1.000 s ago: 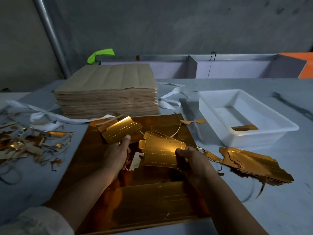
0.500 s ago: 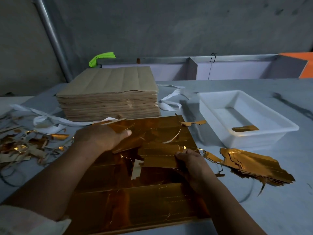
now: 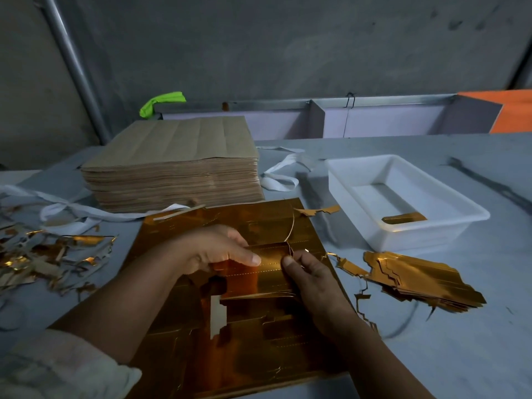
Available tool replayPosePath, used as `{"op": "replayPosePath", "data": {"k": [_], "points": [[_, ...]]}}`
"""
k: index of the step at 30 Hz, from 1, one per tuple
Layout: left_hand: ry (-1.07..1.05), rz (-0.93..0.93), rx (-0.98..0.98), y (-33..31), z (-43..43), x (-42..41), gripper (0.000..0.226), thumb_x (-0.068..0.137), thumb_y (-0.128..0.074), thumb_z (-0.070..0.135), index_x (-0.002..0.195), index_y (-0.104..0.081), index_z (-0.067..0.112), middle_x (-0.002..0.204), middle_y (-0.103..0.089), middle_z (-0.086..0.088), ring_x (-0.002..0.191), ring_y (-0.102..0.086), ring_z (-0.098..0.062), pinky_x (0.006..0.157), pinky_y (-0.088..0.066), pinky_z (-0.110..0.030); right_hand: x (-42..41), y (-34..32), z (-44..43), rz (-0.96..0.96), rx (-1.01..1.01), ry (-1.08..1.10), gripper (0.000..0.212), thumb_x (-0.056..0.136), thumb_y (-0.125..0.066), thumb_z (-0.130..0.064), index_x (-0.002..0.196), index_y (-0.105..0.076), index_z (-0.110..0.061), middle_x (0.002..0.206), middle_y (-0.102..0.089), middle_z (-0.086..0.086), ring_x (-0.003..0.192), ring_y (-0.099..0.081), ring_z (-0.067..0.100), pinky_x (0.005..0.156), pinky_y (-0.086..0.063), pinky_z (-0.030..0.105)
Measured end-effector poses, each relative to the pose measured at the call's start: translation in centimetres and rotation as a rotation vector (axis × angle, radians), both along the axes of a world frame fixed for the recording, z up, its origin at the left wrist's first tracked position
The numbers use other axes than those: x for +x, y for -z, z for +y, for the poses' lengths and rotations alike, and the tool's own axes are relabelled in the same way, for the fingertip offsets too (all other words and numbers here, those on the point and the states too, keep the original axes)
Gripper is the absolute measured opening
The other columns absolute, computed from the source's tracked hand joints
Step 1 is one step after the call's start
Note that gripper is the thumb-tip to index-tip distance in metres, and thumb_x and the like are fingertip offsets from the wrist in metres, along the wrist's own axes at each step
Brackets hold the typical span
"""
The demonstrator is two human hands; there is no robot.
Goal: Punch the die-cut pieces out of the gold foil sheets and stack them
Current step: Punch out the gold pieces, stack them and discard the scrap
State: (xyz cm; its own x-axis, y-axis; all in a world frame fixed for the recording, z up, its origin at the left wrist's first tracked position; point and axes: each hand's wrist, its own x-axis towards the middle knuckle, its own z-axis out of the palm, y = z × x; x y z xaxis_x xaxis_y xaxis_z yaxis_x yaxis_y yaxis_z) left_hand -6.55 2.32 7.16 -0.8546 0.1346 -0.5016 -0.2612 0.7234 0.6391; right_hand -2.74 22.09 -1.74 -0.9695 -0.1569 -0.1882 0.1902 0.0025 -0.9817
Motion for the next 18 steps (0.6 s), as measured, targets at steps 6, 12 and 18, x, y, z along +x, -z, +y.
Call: {"op": "replayPosePath", "data": {"k": [6, 12, 18], "points": [[-0.03, -0.015, 0.126, 0.7, -0.6, 0.1, 0.026, 0.081, -0.075, 0.019, 0.106, -0.066, 0.018, 0.106, -0.07, -0.006, 0.097, -0.065, -0.02, 0.064, -0.05, -0.025, -0.4, 1.0, -0.4, 0.059, 0.092, 0.09, 0.029, 0.095, -0.046, -0.056, 0.109, -0.058, -0.034, 0.108, -0.067, 0.0, 0.095, -0.068, 0.018, 0.08, -0.059, 0.038], [-0.072, 0.017, 0.18, 0.8, -0.7, 0.2, 0.022, 0.084, -0.072, 0.017, 0.104, -0.065, 0.018, 0.104, -0.069, -0.005, 0.093, -0.065, -0.018, 0.06, -0.048, -0.023, -0.3, 0.9, -1.0, 0.098, 0.115, 0.107, 0.041, 0.08, -0.041, -0.069, 0.102, -0.056, -0.038, 0.106, -0.065, -0.005, 0.093, -0.067, 0.014, 0.074, -0.058, 0.031], [-0.341, 0.088, 0.324, 1.2, -1.6, -0.5, 0.018, 0.085, -0.07, 0.012, 0.098, -0.061, 0.019, 0.105, -0.065, -0.01, 0.096, -0.061, -0.023, 0.072, -0.051, -0.031, -0.2, 0.9, -0.8, 0.074, 0.055, 0.17, 0.034, 0.094, -0.045, -0.058, 0.103, -0.063, -0.031, 0.1, -0.07, -0.001, 0.085, -0.071, 0.016, 0.076, -0.06, 0.038]]}}
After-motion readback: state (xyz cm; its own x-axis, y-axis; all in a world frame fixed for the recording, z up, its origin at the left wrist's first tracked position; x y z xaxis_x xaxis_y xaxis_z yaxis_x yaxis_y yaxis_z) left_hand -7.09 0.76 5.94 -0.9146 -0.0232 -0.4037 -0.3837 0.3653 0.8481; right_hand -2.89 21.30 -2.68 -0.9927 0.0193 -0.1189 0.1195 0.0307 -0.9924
